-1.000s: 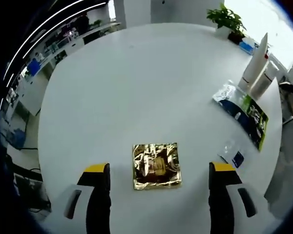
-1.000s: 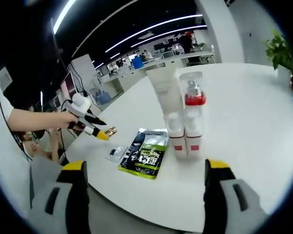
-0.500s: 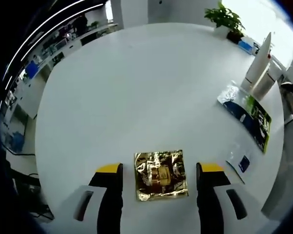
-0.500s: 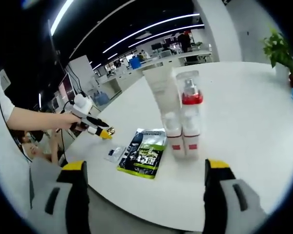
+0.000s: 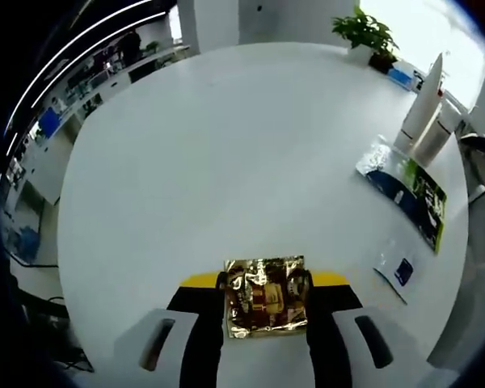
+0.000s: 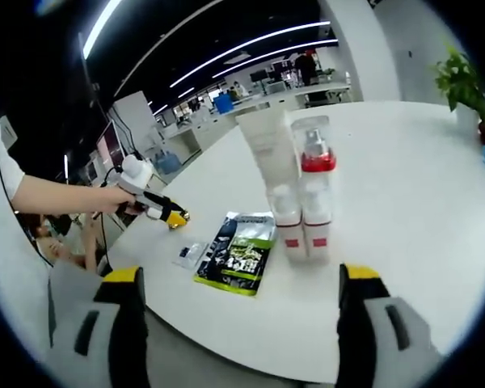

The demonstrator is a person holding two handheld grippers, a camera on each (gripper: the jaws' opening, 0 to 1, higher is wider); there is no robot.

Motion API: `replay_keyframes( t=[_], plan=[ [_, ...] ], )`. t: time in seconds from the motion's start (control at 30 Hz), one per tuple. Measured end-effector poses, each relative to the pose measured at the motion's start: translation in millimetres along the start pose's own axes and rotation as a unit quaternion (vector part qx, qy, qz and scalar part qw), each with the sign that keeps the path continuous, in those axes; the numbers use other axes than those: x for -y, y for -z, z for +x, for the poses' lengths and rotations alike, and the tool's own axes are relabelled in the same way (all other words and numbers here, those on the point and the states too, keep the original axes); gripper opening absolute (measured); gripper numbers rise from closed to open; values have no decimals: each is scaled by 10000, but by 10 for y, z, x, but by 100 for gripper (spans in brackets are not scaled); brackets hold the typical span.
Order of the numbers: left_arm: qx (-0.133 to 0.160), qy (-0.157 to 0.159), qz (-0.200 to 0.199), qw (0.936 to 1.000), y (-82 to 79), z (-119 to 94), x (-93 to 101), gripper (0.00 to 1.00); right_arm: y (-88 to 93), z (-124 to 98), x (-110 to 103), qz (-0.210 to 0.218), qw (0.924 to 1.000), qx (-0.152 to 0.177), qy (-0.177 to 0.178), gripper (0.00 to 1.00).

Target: Arrange the skincare products in the storage area until every visible bottle or jar stands upright without overlapping.

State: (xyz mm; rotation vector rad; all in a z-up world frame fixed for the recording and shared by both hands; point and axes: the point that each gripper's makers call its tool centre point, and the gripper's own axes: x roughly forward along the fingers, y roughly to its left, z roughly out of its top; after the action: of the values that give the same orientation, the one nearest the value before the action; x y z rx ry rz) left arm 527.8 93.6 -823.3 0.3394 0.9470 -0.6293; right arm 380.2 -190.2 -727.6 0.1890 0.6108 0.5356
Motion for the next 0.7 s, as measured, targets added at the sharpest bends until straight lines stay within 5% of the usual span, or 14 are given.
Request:
replay_keyframes(
  t=[0.7],
  plan=[
    [1205,283,321,9918,-475,-478,404,36,-7,9,-79,-36,9998,19,-186,93]
  ],
)
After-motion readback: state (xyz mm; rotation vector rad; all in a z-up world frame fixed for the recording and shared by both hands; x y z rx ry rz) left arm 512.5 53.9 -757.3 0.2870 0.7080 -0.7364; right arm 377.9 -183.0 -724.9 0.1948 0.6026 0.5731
